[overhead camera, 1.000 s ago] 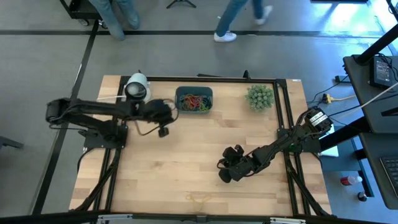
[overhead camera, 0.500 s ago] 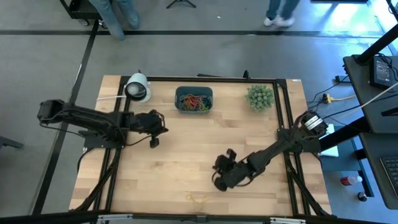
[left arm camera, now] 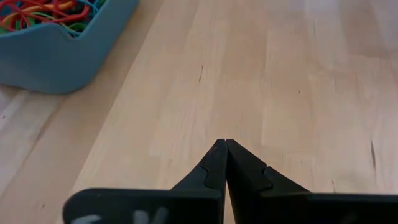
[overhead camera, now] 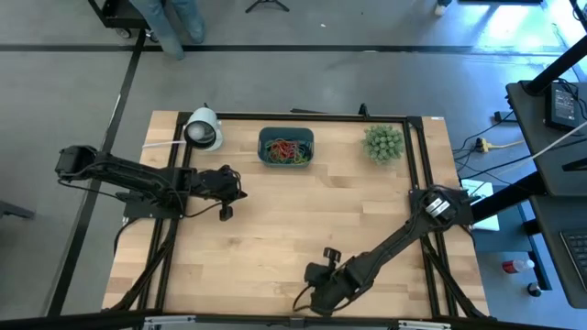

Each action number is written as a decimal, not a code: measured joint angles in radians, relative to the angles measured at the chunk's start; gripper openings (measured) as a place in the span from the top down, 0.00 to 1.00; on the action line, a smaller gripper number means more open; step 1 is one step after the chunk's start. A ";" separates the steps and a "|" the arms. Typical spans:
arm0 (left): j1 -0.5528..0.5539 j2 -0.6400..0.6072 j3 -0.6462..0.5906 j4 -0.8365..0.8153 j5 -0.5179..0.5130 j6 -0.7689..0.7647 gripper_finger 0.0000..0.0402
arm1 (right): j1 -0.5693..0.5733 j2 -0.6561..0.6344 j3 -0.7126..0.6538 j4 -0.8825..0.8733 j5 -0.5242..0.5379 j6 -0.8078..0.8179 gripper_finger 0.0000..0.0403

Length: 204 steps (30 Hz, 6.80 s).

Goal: Pick and place rubber bands into bin
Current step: Put the yellow rubber band into the blue bin, then return to Home Position

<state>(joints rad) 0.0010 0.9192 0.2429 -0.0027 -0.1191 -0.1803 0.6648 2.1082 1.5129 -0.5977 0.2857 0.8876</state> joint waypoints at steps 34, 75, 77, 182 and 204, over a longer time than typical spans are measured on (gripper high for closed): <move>0.000 0.000 0.000 0.007 0.001 -0.044 0.99 | 0.022 0.091 0.094 0.023 0.000 -0.005 0.67; 0.000 0.001 0.001 0.059 -0.046 -0.042 1.00 | 0.006 0.082 0.360 -0.829 0.032 -0.030 1.00; 0.001 0.001 0.001 0.059 -0.051 -0.042 0.99 | -0.013 0.046 0.342 -0.845 0.058 -0.051 1.00; 0.001 -0.439 -0.039 -0.005 0.004 0.230 1.00 | -0.697 -0.833 -0.887 0.624 -0.145 -0.652 0.98; 0.002 -0.918 -0.176 -0.045 0.081 0.231 1.00 | -0.674 -1.130 -1.401 1.117 -0.155 -0.644 0.99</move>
<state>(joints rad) 0.0025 0.0012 0.0671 -0.0481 -0.0382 0.0507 -0.0093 0.9781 0.1116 0.5196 0.1306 0.2433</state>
